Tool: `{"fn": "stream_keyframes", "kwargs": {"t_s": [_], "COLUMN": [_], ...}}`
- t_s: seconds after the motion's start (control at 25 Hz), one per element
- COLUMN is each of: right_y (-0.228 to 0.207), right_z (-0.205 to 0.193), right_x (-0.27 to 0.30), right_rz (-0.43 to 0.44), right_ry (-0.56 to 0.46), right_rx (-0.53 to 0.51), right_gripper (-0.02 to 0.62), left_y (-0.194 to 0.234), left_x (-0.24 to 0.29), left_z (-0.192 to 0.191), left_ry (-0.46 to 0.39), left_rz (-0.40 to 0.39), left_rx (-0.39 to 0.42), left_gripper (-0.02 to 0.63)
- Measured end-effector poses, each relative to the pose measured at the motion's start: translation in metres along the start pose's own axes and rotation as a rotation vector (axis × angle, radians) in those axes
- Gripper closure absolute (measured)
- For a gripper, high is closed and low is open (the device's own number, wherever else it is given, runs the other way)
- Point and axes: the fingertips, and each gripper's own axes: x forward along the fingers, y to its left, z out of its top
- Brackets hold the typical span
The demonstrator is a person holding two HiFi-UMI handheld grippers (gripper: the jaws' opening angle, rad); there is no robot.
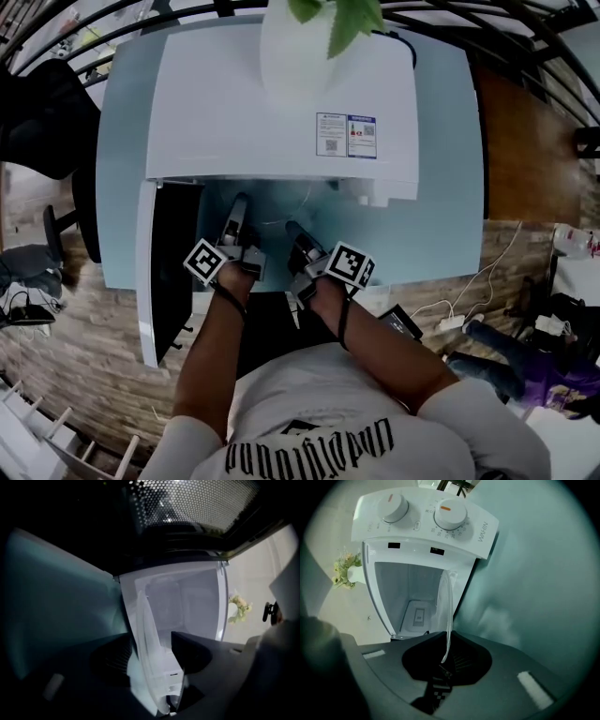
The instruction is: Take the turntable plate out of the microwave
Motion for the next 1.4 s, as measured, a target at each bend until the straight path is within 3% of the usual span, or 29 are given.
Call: {"fn": "stream_keyframes", "kwargs": {"t_s": [0.16, 0.28, 0.36, 0.64, 1.4], "right_y": [0.002, 0.003, 0.001, -0.006, 0.019], "right_z": [-0.003, -0.002, -0.001, -0.004, -0.014], "right_x": [-0.006, -0.008, -0.009, -0.015, -0.065], "right_rz": [0.001, 0.005, 0.0, -0.006, 0.075], "right_ry": [0.015, 0.021, 0.026, 0.052, 0.152], "right_rx": [-0.01, -0.021, -0.027, -0.035, -0.107], "right_gripper": [0.568, 0.568, 0.568, 0.568, 0.566], "left_y": [0.0, 0.001, 0.004, 0.006, -0.045], "left_x": [0.008, 0.01, 0.007, -0.004, -0.045], "left_z": [0.003, 0.0, -0.003, -0.009, -0.031], "left_ry": [-0.005, 0.001, -0.003, -0.052, -0.158], "left_rz": [-0.028, -0.02, -0.01, -0.029, -0.078], "left_rx": [-0.018, -0.027, -0.038, -0.11, -0.148], "left_gripper": [0.319, 0.467, 0.506, 0.522, 0.531]}}
